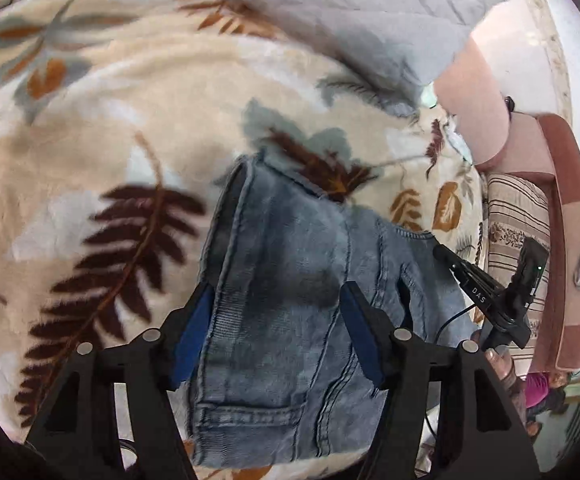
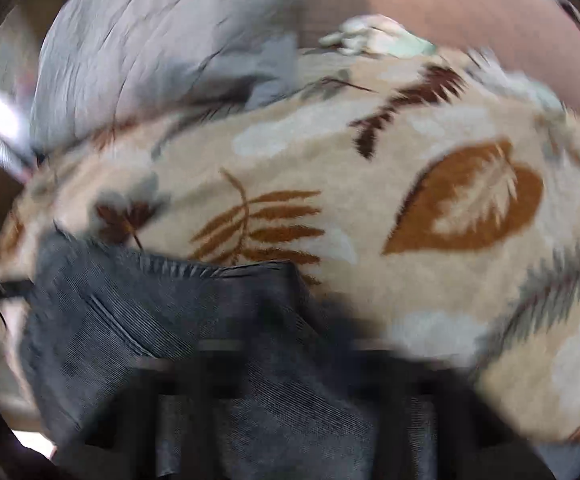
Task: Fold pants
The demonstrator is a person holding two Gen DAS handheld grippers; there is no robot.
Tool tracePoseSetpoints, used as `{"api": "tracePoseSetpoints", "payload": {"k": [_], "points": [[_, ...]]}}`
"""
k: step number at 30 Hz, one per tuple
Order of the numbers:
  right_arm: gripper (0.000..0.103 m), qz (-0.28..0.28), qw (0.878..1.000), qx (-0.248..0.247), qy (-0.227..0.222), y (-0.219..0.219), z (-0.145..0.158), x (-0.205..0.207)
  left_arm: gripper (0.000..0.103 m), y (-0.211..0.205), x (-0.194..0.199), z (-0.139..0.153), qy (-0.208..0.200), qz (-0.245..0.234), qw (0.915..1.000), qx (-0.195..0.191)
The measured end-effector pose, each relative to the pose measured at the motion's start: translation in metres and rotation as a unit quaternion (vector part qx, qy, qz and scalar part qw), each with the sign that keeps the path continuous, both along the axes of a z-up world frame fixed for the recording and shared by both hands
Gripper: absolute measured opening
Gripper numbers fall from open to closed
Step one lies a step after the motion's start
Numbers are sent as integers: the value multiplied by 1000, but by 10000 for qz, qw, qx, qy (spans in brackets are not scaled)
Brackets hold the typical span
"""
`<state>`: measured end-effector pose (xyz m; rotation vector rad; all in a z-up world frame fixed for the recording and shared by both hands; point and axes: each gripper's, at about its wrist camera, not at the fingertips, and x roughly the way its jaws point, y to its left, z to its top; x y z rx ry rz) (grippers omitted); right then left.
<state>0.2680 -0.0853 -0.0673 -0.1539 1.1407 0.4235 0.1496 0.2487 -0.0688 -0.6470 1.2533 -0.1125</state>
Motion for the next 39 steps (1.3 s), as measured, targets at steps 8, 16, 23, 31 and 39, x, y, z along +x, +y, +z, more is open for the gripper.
{"api": "tracePoseSetpoints", "payload": {"k": [8,16,23,31,39], "points": [[1,-890,9956,-138,258,-27,-22,14,39,-8,9,-16,291,121,9948,966],[24,-1860,9701,1499,-422,-144,62,-96,58,-11,-32,56,-505,311,9936,964],[46,-3495,9216,1524,-722,-293,68,-226,62,-101,-31,77,-598,-570,9909,1067],[48,-4434,8733,1966,-458,-374,32,-315,62,-228,-31,79,-534,-1741,9760,1198],[51,-4765,8286,2909,-428,-387,-6,-340,62,-349,-3,85,-500,-2877,9399,1769]]}}
